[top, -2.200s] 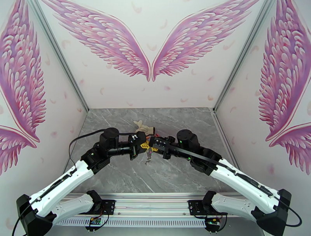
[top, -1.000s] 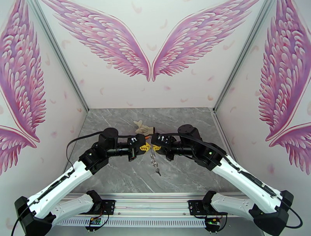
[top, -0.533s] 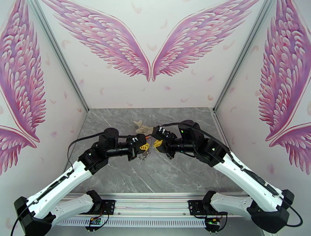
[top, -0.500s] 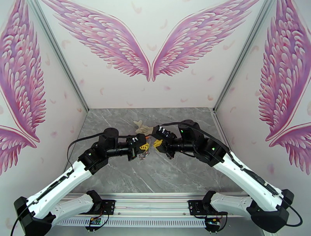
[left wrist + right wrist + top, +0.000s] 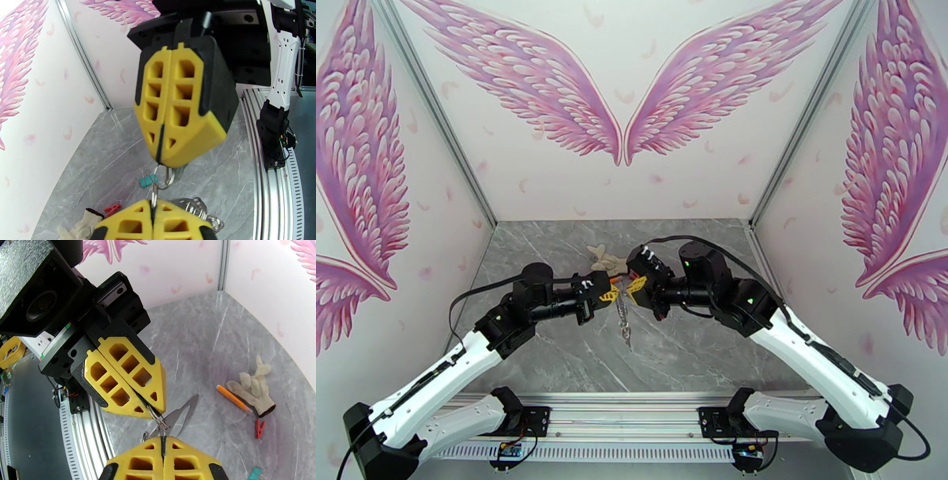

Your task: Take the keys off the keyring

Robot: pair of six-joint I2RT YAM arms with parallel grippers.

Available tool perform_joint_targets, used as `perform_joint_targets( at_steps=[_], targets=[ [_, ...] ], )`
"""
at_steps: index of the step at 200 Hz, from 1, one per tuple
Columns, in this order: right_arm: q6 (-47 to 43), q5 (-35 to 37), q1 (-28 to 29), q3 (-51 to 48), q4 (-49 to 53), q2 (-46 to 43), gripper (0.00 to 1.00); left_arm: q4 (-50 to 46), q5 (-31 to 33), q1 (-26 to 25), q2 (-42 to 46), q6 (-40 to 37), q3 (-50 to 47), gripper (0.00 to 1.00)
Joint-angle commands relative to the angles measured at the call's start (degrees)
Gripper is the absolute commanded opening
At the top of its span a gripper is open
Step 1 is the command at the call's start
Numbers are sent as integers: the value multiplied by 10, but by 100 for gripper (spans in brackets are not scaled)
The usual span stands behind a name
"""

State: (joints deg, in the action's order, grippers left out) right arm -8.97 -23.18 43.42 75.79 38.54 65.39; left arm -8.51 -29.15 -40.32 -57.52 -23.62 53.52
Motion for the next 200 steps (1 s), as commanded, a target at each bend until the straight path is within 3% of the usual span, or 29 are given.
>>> perform_joint_targets(
  at_steps=[1,56,121,156,200],
  targets=[
    [-1,-27,-1,-7,-25,-17,0,52,8,1,9,-7,-11,0],
    [-44,-39,18,-20,-53,-33,0,127,75,-12,13,-27,-40,0],
    [-78,32,19,-44,-81,-50,0,192,112,-17,22,-51,-66,0],
    [-78,10,21,-27,-90,-39,0,163,128,-21,7,-59,-47,0],
    [-72,52,21,-10,-85,-11,0,90,143,-29,-15,-50,-9,0]
  ],
)
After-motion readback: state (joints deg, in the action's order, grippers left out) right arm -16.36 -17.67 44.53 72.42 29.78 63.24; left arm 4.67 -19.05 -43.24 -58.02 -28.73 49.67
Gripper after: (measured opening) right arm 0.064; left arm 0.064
